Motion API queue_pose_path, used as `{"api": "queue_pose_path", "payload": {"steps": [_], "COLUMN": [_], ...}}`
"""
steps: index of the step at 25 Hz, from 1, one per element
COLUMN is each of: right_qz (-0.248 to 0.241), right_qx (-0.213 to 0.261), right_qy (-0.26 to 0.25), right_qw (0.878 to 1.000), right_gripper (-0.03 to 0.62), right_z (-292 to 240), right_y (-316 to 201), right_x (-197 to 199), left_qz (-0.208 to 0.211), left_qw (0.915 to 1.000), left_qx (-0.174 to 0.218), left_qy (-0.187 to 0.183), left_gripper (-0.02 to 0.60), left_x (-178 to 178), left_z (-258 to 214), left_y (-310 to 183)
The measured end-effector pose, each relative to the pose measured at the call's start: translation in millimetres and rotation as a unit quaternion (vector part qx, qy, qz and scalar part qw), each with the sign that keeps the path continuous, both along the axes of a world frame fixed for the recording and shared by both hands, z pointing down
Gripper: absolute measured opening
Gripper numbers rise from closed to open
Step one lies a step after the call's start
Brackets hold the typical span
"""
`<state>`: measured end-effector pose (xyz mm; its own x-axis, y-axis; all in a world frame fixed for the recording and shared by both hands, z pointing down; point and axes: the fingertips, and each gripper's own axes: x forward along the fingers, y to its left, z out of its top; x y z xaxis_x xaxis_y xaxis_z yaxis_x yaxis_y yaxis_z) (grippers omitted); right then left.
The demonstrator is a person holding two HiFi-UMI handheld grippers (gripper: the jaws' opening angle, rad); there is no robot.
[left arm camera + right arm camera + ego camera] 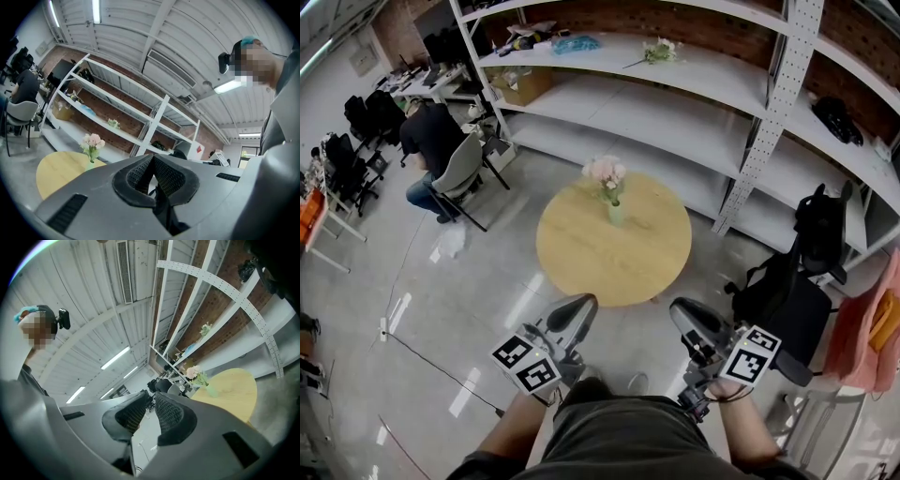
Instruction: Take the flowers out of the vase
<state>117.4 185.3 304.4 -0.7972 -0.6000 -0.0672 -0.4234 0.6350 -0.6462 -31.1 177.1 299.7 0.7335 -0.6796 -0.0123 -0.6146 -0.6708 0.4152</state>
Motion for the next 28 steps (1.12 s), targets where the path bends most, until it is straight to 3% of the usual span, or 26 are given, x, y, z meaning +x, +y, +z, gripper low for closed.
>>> {"api": "queue_pose_path", "payload": {"steps": [2, 5, 9, 22, 28], "right_qz": [0.001, -0.005, -0.011, 0.037, 0.066], "right_qx": [-0.005, -0.01, -0.014, -0.04, -0.042], "right_qy": [0.001, -0.005, -0.001, 0.043, 0.108], "right_qw": [1.0, 1.0, 1.0, 0.998, 0.991], "right_gripper": [0.024, 0.094, 0.131, 0.164, 0.167], "right_z": [4, 8, 11, 39, 67], "right_y": [-6, -15, -34, -166, -224], "right_x": [3, -2, -18, -69, -88], "left_qz": [-0.003, -0.008, -0.006, 0.046, 0.069], "left_qw": [1.0, 0.9999, 0.9998, 0.998, 0.9958], "left_qx": [-0.003, -0.009, -0.018, -0.042, -0.053], "left_qy": [-0.002, -0.002, 0.002, 0.004, -0.028], "left_gripper": [0.009, 0.009, 0.009, 0.009, 0.011], "left_x": [-1, -6, -16, -60, -80], "left_z": [2, 8, 15, 47, 79], "left_y": [-4, -13, -34, -174, -233]}}
